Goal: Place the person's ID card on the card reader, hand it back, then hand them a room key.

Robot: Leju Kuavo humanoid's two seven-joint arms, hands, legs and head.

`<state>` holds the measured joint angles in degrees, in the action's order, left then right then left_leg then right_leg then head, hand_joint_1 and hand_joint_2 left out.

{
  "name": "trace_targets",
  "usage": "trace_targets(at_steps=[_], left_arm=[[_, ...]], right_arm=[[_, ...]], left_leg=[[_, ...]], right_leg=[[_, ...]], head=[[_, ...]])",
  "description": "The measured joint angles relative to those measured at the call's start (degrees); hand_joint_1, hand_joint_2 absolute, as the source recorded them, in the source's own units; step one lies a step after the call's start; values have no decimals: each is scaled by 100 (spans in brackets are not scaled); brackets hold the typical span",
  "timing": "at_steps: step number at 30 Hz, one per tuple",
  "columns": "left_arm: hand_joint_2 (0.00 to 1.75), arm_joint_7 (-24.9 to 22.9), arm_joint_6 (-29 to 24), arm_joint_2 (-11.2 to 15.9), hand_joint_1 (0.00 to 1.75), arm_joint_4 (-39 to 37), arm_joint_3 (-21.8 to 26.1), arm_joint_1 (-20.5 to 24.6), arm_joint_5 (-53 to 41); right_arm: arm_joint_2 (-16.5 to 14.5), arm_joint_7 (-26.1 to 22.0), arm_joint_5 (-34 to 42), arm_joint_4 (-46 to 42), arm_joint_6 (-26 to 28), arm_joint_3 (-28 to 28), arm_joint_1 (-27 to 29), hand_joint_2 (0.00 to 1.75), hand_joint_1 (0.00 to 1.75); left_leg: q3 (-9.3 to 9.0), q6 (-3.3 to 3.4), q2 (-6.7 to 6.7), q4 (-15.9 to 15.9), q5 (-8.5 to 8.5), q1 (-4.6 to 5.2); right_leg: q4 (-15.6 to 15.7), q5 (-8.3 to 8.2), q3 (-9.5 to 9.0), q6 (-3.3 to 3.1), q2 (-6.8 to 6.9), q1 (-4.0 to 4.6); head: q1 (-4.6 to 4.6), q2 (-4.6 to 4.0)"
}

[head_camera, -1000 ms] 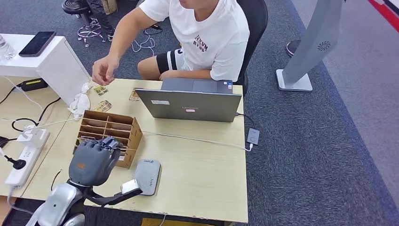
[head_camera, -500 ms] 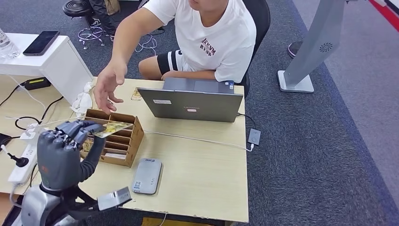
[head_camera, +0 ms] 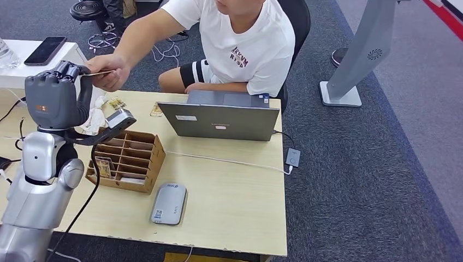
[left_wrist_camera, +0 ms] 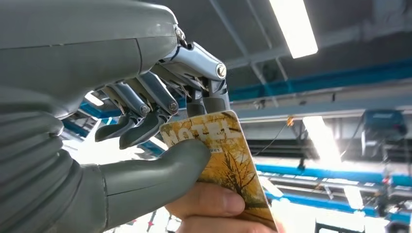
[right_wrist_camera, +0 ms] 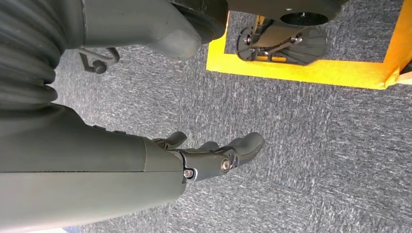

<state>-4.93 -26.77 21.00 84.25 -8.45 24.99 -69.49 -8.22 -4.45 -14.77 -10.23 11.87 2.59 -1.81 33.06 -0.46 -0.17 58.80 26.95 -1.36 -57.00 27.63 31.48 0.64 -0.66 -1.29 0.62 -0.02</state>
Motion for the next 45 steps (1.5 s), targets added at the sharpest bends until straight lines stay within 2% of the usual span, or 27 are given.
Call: trace_targets(at_steps=[1, 2, 5, 6, 12, 16, 19, 21, 25, 30, 32, 33, 35, 37, 39, 41, 43, 45], left_arm=[[175, -1, -32, -1, 175, -83, 36, -5, 30], [175, 3, -58, -4, 144, -156, 67, -10, 60], [175, 13, -120, -15, 14, -308, 139, -23, 99], [175, 16, -148, -18, 0, -336, 161, -37, 102], [175, 303, -550, -40, 0, -329, 337, -363, 488], [175, 827, -679, -60, 0, 46, 567, -851, 1345], [175, 1228, -677, -71, 0, 370, 761, -1208, 2100], [175, 1739, -558, -73, 0, 675, 978, -1559, 3090], [175, 2951, 236, -180, 0, 1456, 1698, -2466, 5380], [175, 3361, 801, -404, 0, 2061, 2432, -3131, 6110], [175, 3523, 1505, -531, 0, 2290, 2772, -3463, 6990], [175, 3544, 2112, -656, 0, 2401, 3065, -3627, 7585], [175, 3217, 3636, -1034, 0, 2530, 3957, -3768, 8797], [175, 2370, 5006, -1490, 0, 2464, 5240, -3593, 9862], [175, 1610, 5814, -1836, 0, 2198, 6578, -3260, 10473], [175, 1275, 6156, -2059, 0, 1927, 7590, -2996, 10641], [175, 949, 5861, -2249, 0, 1670, 8280, -2803, 11004], [87, 802, 4986, -2391, 0, 1241, 8776, -2675, 11479]], right_arm=[[1, 6, 1, 0, -2, 1, 0, 175, 0], [2, 8, 1, 0, -3, 1, 0, 175, 0], [2, 13, 2, 0, -4, 1, 0, 175, 0], [3, 15, 2, 0, -4, 1, -1, 175, 0], [16, 2, 41, 0, -2, 1, 5, 175, 0], [20, -58, 98, 2, 0, -7, 31, 0, 0], [23, -108, 183, 3, -50, -17, 63, 0, 0], [21, -160, 246, 4, -123, -24, 89, 0, 0], [-7, -252, 361, 13, -140, -66, 166, 0, 0], [-19, -271, 390, 22, -130, -123, 203, 0, 0], [-26, -281, 448, 26, -103, -152, 220, 0, 0], [-31, -292, 489, 28, -81, -174, 237, 0, 0], [-42, -322, 549, 34, -34, -233, 278, 0, 0], [-57, -360, 590, 46, 16, -291, 302, 0, 0], [-68, -388, 609, 55, 55, -334, 305, 0, 0], [-72, -399, 613, 58, 70, -371, 308, 0, 0], [-73, -406, 585, 59, 68, -396, 303, 0, 0], [-75, -414, 531, 59, 64, -403, 287, 0, 0]], left_leg=[[1, 0, 1, 0, 0, 0], [3, 0, 2, 0, 0, 0], [7, 0, 2, 0, 1, 0], [8, 1, 2, 0, 1, 0], [12, 1, 7, 0, 2, 0], [16, 1, 16, 0, 3, 0], [20, 0, 20, -2, 4, 0], [19, 0, 32, -3, 7, 0], [24, 4, 35, -3, 12, 0], [39, 8, 20, -4, 16, 1], [37, 5, 30, -6, 22, 1], [36, 3, 35, -6, 25, 1], [37, 3, 32, -6, 26, 1], [41, 4, 25, -6, 25, 1], [37, 2, 28, -7, 27, 0], [34, 1, 26, -7, 28, 0], [38, 2, 15, -7, 27, 0], [34, 2, 12, -7, 29, 4]], right_leg=[[0, 0, 2, 0, -1, 0], [0, 0, 4, 0, -1, 0], [0, 1, 6, 1, -1, 0], [0, 1, 7, 1, -1, 0], [1, 2, 11, 1, -2, 0], [1, 3, 19, 1, -11, 0], [0, 3, 20, 0, -13, 0], [0, 3, 23, 0, -22, 0], [1, 9, 32, -1, -24, -1], [2, 13, 31, 2, -2, -1], [1, 13, 29, 2, -13, -1], [2, 13, 29, 2, -19, -2], [2, 15, 32, 5, -18, -1], [3, 19, 34, 9, -11, -1], [2, 22, 35, 8, -15, -1], [2, 24, 38, 5, -12, 0], [2, 25, 35, 6, 2, -1], [2, 26, 27, 6, 2, -4]], head=[[0, 1], [0, 1], [1, 2], [1, 1], [1, 1], [1, 2], [1, 1], [0, 0], [-2, 0], [-1, 1], [-3, 0], [-4, 0], [-4, 0], [0, 1], [-4, 0], [-11, -1], [-7, 0], [-10, 0]])
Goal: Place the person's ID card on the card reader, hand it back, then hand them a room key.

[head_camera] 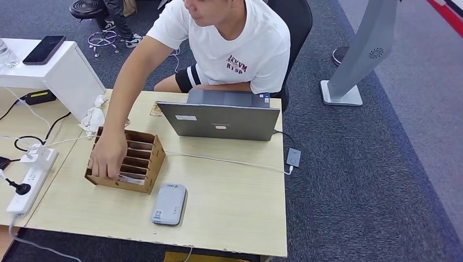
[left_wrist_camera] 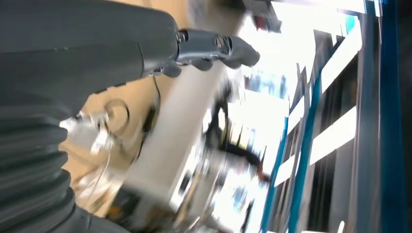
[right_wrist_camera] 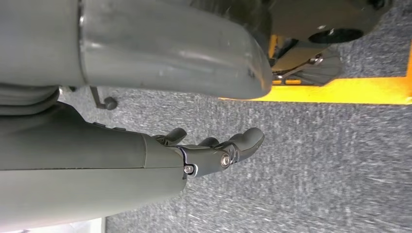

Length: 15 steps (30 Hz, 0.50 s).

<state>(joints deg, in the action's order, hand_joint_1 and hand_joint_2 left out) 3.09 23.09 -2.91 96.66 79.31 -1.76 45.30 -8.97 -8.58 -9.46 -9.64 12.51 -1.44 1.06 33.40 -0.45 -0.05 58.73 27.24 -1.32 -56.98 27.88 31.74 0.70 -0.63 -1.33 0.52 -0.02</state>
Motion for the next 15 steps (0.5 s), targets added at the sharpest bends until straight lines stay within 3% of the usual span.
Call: trace_targets(at_steps=[2, 6, 11, 15], left_arm=[[0, 333, -806, -131, 0, -698, 335, 28, 10], [0, 1104, -1441, -441, 0, -2365, 659, 21, -414], [0, 1704, -2970, -938, 0, -4163, 815, 131, -1468], [0, 1936, -3250, -1173, 0, -5126, 828, 209, -1702]], right_arm=[[-2, -6, -54, 0, -1, 0, -8, 0, 0], [-1, -19, -142, 1, -2, 1, -22, 0, 0], [1, 199, -381, 2, -5, 50, -71, 0, 0], [6, 282, -420, 2, -16, 110, -78, 0, 0]], left_leg=[[-8, 4, 3, 0, 4, 4], [-10, 15, -19, 1, 8, 9], [-14, 36, -25, 4, 6, 30], [-14, 51, -28, 9, 10, 30]], right_leg=[[1, 2, -3, 1, -4, -4], [8, 15, -12, 10, 24, -9], [13, 11, -23, 29, 30, -31], [19, 10, -30, 38, 31, -31]], head=[[-9, 1], [0, 2], [-4, -1], [20, 1]])
